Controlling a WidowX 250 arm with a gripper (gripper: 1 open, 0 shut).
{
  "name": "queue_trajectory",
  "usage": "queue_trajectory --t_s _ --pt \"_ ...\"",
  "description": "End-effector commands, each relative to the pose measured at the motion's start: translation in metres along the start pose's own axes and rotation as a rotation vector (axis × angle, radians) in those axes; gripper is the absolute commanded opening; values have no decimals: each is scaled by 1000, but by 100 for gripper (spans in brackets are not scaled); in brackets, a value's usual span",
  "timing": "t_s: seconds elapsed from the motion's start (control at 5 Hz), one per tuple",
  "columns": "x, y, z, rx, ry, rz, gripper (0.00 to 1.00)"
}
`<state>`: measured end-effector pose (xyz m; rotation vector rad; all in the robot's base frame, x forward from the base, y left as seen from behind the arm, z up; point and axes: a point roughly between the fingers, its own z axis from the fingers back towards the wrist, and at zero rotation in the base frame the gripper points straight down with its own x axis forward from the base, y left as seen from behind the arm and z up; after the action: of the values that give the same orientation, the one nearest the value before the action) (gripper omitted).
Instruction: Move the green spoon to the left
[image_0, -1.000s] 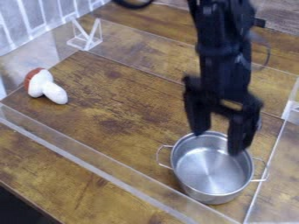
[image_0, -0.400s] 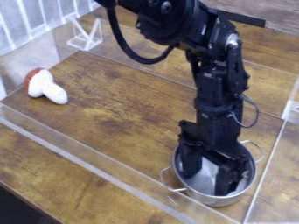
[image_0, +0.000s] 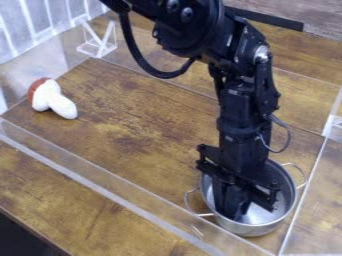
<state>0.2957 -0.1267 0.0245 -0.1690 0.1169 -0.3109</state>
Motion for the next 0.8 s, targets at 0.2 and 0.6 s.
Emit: queue_trajectory --t_s 0.2,0.6 --pt "4 -19 26 -3 -40 -75 0" --pt "6 -27 54 2 -47 -117 0"
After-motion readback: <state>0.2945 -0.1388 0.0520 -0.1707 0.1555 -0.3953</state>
